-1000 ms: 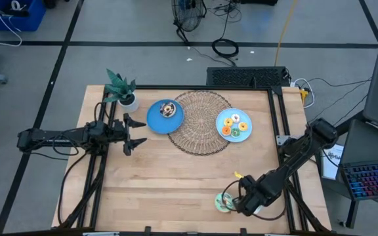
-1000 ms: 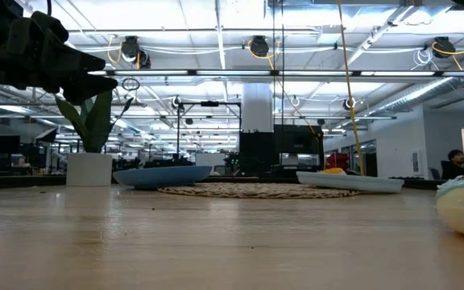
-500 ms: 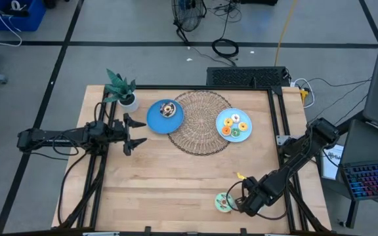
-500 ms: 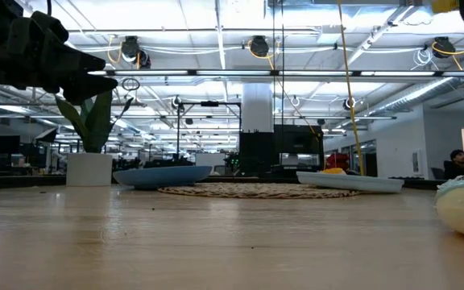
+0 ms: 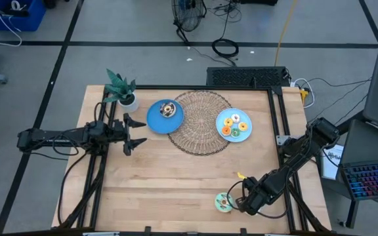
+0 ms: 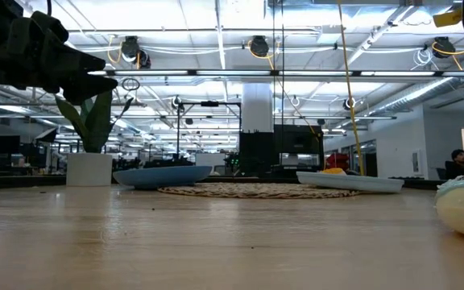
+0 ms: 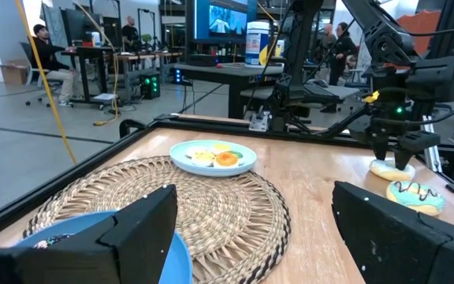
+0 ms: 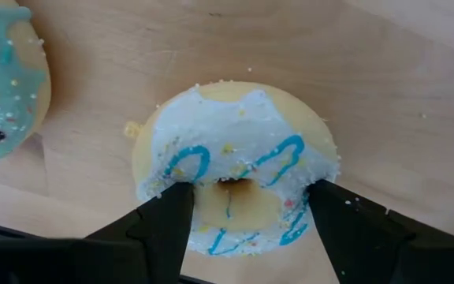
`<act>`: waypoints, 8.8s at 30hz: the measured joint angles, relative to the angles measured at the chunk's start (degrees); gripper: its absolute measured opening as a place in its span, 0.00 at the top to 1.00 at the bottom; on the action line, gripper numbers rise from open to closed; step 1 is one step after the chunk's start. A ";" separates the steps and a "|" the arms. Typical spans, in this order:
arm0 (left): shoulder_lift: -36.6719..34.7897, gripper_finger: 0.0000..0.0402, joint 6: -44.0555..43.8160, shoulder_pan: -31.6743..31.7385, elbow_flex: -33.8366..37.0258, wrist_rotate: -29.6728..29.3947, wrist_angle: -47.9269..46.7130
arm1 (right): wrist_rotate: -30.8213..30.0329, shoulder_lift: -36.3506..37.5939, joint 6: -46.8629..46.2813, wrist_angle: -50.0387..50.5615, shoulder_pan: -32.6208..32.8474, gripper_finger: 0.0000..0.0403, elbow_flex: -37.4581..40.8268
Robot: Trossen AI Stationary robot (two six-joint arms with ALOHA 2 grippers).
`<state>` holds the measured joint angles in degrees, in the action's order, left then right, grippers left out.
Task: Pick & Place donuts
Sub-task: Put the large white donut on the dark blue plate
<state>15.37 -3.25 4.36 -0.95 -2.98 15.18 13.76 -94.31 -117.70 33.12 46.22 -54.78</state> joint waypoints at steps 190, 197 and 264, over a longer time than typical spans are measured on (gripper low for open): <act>73.93 0.40 -39.22 3.72 -39.58 13.64 19.93 | -41.15 -9.53 116.40 15.61 -43.89 0.92 -35.41; 73.93 0.39 -37.80 4.06 -39.58 13.55 19.13 | -41.11 -9.50 115.31 15.66 -43.60 0.92 -35.41; 73.32 0.94 -36.62 4.61 -39.54 13.50 16.25 | -40.80 -9.50 114.50 8.71 -43.50 0.69 -35.36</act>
<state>88.68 -39.87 8.97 -40.49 10.52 31.43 -27.04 -103.81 -3.20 41.83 2.72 -90.15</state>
